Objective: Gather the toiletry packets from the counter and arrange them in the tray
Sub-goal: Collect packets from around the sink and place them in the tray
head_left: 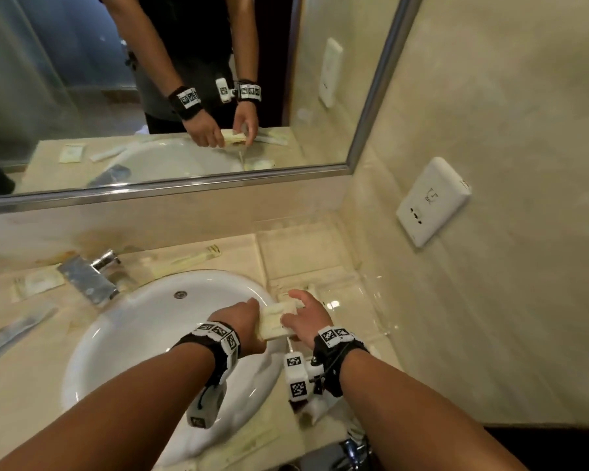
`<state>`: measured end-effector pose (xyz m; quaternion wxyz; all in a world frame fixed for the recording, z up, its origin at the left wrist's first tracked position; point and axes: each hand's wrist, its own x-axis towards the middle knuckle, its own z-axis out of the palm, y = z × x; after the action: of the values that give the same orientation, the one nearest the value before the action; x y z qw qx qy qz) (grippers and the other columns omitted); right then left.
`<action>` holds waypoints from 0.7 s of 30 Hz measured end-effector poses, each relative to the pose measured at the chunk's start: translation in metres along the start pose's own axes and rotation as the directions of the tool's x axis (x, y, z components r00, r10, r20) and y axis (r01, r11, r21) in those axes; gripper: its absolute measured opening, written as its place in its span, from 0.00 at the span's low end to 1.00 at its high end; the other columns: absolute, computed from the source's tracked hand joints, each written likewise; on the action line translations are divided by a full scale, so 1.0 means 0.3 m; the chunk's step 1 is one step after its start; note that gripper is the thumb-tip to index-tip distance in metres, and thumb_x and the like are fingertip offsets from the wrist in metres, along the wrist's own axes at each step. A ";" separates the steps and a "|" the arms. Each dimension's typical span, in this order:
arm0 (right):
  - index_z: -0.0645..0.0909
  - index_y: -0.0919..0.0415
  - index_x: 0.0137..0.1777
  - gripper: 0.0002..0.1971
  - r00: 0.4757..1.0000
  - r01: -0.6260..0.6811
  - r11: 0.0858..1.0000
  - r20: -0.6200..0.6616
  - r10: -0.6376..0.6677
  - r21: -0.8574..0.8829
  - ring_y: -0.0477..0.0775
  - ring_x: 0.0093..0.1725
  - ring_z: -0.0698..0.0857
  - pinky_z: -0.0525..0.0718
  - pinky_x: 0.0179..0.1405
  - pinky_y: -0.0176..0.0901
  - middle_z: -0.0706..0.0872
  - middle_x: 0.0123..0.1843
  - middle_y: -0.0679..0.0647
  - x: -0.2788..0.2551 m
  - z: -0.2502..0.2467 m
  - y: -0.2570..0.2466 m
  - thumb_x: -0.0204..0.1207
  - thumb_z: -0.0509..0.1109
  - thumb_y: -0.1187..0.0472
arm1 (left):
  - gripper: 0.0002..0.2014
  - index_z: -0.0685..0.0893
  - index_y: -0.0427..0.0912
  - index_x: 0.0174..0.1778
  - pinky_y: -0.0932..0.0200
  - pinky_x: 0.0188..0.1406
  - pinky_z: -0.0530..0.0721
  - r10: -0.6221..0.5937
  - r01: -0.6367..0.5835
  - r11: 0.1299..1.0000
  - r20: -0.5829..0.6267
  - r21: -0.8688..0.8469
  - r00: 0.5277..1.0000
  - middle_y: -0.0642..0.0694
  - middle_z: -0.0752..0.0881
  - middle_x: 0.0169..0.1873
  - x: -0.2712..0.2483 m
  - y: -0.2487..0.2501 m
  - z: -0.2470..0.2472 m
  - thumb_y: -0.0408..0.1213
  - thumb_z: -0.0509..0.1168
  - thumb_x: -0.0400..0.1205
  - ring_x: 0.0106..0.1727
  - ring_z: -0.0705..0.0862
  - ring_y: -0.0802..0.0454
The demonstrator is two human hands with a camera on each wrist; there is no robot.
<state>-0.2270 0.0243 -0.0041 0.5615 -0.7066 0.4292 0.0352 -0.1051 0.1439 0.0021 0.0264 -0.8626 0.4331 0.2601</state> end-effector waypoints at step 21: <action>0.70 0.41 0.78 0.32 0.923 -0.195 0.979 -0.350 0.164 -0.055 0.60 0.54 0.86 0.87 0.52 0.48 0.86 0.62 0.55 0.219 -0.407 0.186 0.78 0.55 0.69 | 0.30 0.71 0.48 0.77 0.46 0.75 0.71 0.245 -0.247 0.964 0.029 0.096 0.969 0.45 0.61 0.82 0.249 0.287 0.050 0.46 0.67 0.78 0.81 0.59 0.42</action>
<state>-0.2743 -0.1135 -0.0369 0.4405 -0.6840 0.5812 -0.0182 -0.1404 0.0397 -0.0306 0.0403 -0.7975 0.5490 0.2468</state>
